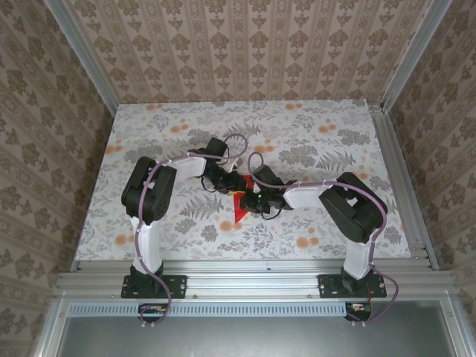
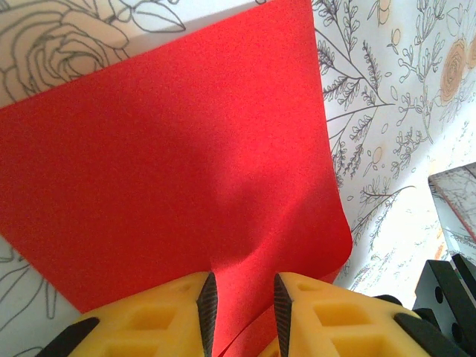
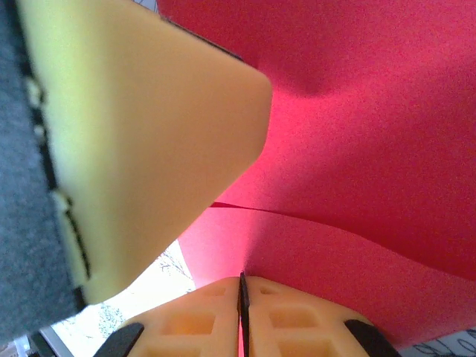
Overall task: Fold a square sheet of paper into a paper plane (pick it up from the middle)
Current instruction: Third fold the triangle at the center of the table.
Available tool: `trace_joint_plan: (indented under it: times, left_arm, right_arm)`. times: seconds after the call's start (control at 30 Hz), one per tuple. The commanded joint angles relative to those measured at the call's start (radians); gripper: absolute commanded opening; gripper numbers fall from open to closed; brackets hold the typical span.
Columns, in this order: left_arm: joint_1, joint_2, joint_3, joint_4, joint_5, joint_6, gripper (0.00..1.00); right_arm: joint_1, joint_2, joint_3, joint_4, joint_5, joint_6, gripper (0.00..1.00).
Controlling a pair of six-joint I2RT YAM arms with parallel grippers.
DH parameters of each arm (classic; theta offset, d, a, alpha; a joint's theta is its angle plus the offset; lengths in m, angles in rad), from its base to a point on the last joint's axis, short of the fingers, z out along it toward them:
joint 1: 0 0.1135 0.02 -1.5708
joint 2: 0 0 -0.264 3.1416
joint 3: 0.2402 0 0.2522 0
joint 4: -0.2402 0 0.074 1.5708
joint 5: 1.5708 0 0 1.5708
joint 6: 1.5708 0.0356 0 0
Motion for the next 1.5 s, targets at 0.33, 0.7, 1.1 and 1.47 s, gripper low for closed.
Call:
trace_joint_plan:
  times: [0.33,0.7,1.1,1.47]
  left_arm:
    - [-0.011,-0.019,0.008,-0.025,0.025,0.000,0.32]
    - [-0.009,-0.094,0.042,-0.030,0.030,-0.031,0.35]
    - [-0.001,-0.208,-0.079,-0.071,-0.018,-0.049,0.32]
    - [-0.003,-0.212,-0.208,0.035,0.017,-0.092,0.22]
  right_arm:
    - [-0.012,0.040,0.000,-0.068,0.063,0.001,0.14]
    - [-0.012,0.056,-0.001,-0.110,0.056,-0.019,0.14]
    - [-0.012,0.044,-0.009,-0.098,0.050,-0.024,0.13]
    - [-0.009,0.039,-0.006,-0.098,0.043,-0.024,0.13]
